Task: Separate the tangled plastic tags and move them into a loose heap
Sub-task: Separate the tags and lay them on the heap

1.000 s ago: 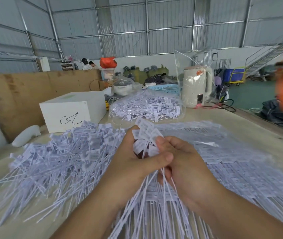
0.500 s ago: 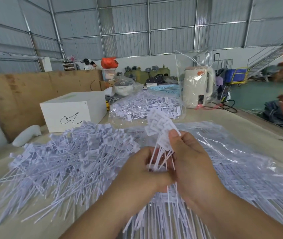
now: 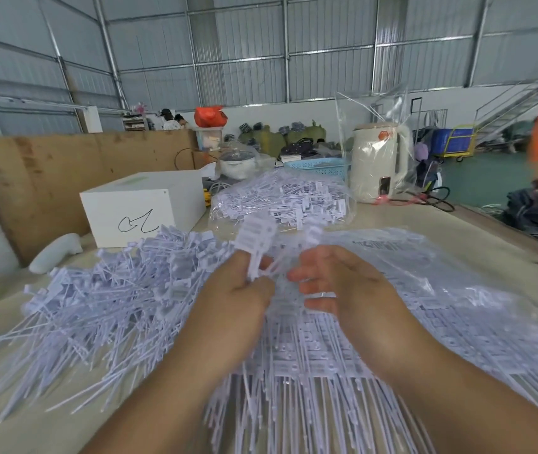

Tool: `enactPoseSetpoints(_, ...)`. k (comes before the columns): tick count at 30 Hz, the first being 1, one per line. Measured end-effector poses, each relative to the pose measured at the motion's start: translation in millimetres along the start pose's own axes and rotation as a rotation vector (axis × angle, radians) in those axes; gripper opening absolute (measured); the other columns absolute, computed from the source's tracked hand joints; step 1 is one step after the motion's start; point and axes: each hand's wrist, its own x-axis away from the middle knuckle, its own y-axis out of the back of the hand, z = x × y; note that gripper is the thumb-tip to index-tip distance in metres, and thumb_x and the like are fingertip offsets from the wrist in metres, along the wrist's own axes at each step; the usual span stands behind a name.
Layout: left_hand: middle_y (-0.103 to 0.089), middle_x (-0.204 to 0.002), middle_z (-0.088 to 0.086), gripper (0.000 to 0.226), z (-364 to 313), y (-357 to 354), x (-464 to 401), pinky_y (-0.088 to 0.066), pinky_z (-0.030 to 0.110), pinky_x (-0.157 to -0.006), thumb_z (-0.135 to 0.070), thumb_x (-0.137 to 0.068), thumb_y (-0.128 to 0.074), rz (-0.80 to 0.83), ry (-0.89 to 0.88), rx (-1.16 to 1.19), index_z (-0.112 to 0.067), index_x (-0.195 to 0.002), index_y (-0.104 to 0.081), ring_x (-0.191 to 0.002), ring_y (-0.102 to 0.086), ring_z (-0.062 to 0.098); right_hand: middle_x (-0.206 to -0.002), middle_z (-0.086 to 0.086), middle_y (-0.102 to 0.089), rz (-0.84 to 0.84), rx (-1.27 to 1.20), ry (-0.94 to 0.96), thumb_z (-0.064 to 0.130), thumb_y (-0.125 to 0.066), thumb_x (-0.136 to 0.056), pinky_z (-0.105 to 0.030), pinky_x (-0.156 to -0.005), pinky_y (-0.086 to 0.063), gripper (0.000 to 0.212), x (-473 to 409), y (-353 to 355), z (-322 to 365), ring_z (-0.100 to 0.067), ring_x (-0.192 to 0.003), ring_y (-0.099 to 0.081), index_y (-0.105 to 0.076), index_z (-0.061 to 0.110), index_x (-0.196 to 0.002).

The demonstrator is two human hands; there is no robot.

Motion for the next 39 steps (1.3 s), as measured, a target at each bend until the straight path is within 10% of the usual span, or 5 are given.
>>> enactPoseSetpoints(6,-0.058,-0.059,-0.006,0.035,7.7,22.2,-11.5,-0.036,0.025,-0.042,-0.023,-0.093,-0.051,-0.173,-0.014,-0.374,-0.034,-0.125,-0.045,-0.045,-0.052,0.009,-0.066,-0.002,-0.057,0.255,0.879,0.155,0.031,-0.039,-0.103,-0.026,-0.051,-0.038,0.034,3.3,16.2,-7.1,-0.007,-0.045,-0.043,-0.061,0.008,-0.088)
enactPoseSetpoints(15,-0.048,-0.063,-0.001,0.01,3.9,50.2,-19.4,-0.027,0.028,-0.048,-0.018,-0.094,-0.051,-0.568,-0.16,-0.481,-0.019,-0.101,-0.044,-0.053,-0.05,0.009,-0.116,0.001,-0.051,0.469,1.225,0.231,0.035,-0.048,-0.1,-0.032,-0.093,-0.043,0.027,4.0,15.5,-18.7,-0.016,-0.109,-0.042,-0.059,0.014,-0.114)
enactPoseSetpoints(20,-0.064,-0.105,0.006,0.043,22.2,35.5,-22.4,-0.049,0.036,-0.079,-0.047,-0.094,-0.048,-0.092,0.221,-0.93,-0.018,-0.125,-0.05,-0.095,-0.061,0.029,-0.115,0.001,-0.049,0.467,1.289,0.222,0.037,-0.048,-0.099,-0.037,-0.093,-0.043,0.029,3.6,13.8,-17.5,-0.017,-0.109,-0.041,-0.057,0.015,-0.116)
enactPoseSetpoints(31,-0.019,-0.155,-0.002,0.063,40.3,10.9,-22.7,-0.018,0.041,-0.116,-0.054,-0.095,-0.039,0.042,-0.239,-0.941,-0.038,-0.152,-0.018,-0.141,-0.012,0.02,-0.124,0.001,-0.051,0.403,1.305,0.239,0.04,-0.045,-0.099,-0.037,-0.106,-0.033,0.039,-1.7,9.9,-28.6,-0.021,-0.12,-0.04,-0.049,0.018,-0.131)
enactPoseSetpoints(39,0.003,-0.164,-0.009,0.065,66.5,17.7,-42.9,-0.005,0.043,-0.121,-0.065,-0.095,-0.021,0.139,-0.061,-1.022,-0.042,-0.153,-0.006,-0.149,0.006,0.019,-0.129,0.0,-0.049,0.361,1.281,0.264,0.037,-0.051,-0.098,-0.034,-0.103,-0.032,0.042,-2.1,13.4,-22.1,-0.022,-0.122,-0.038,-0.045,0.021,-0.136)
